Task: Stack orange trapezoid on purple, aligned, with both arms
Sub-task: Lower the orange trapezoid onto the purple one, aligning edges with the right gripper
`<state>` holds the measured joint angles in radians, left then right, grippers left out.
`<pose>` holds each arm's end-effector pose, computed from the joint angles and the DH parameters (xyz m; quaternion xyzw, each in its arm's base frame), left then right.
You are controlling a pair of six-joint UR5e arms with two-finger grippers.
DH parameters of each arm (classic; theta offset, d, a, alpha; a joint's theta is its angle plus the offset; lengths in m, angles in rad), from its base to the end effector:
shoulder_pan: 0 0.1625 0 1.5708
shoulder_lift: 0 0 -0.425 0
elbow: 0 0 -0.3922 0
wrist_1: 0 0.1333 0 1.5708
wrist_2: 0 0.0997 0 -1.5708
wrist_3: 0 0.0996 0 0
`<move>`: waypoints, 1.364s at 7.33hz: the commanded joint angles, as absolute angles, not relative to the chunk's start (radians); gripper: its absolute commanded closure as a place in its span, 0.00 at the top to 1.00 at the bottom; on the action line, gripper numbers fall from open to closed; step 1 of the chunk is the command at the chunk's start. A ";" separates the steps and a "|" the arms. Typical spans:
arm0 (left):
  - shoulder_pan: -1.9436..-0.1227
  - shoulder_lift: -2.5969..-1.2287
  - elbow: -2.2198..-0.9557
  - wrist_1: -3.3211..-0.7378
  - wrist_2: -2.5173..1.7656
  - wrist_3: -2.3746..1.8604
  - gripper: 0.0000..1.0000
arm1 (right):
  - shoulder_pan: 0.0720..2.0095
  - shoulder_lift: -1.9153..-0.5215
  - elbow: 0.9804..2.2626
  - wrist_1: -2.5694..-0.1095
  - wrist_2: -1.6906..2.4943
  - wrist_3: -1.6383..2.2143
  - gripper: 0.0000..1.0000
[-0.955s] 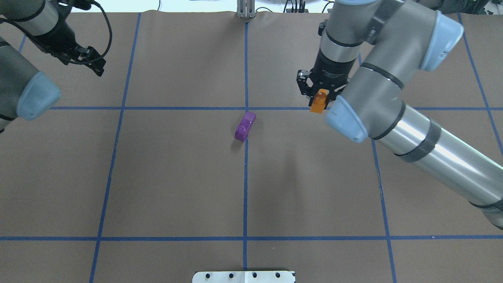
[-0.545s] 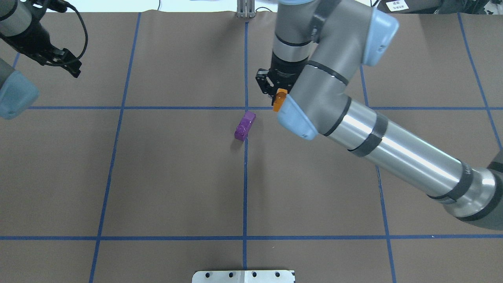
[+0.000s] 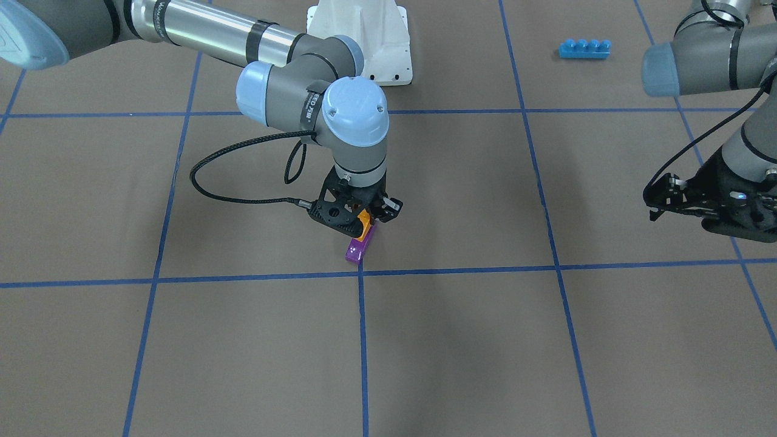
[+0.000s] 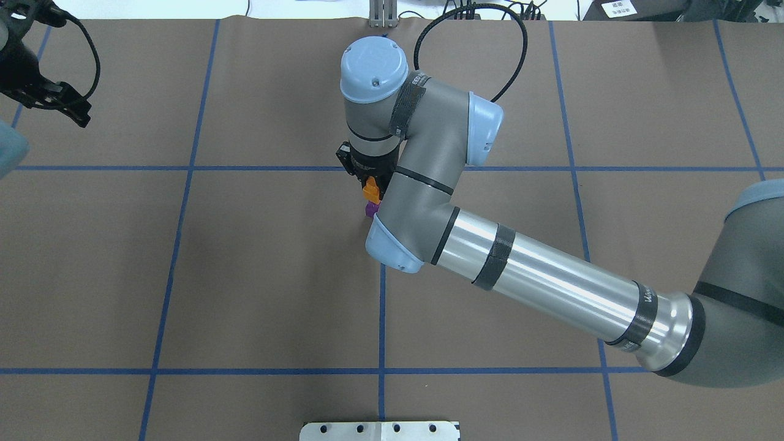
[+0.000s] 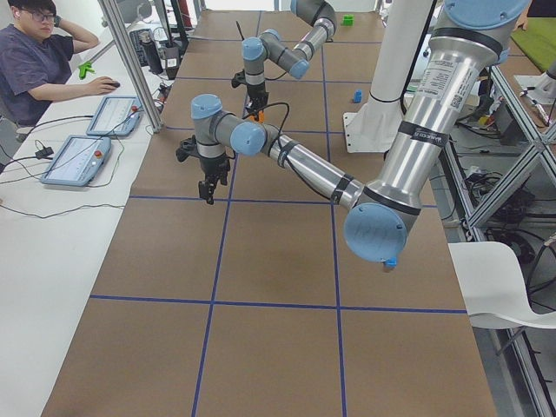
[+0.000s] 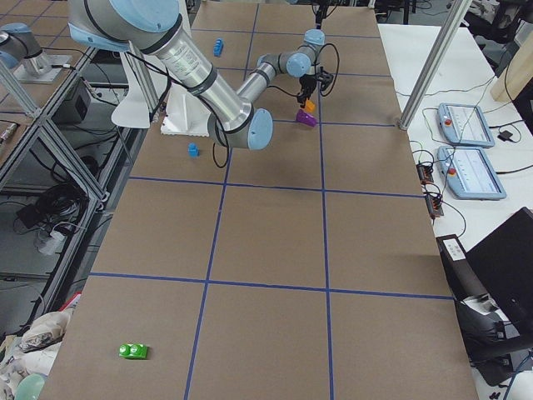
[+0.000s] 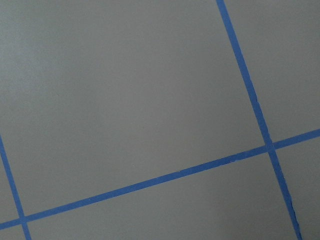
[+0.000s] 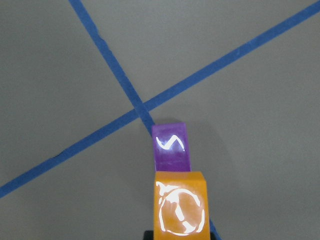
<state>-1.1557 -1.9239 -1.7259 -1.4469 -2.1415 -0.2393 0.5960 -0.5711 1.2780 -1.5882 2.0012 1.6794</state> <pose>0.1746 -0.5934 0.4108 0.0847 0.3205 0.1362 0.9335 -0.6025 -0.5195 0.1439 -0.1154 -0.3689 0.2495 0.8879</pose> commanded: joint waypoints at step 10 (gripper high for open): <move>-1.152 -1.927 -1.721 -1.448 -2.140 -0.250 1.00 | 0.581 -0.563 1.262 -1.595 1.974 1.720 0.00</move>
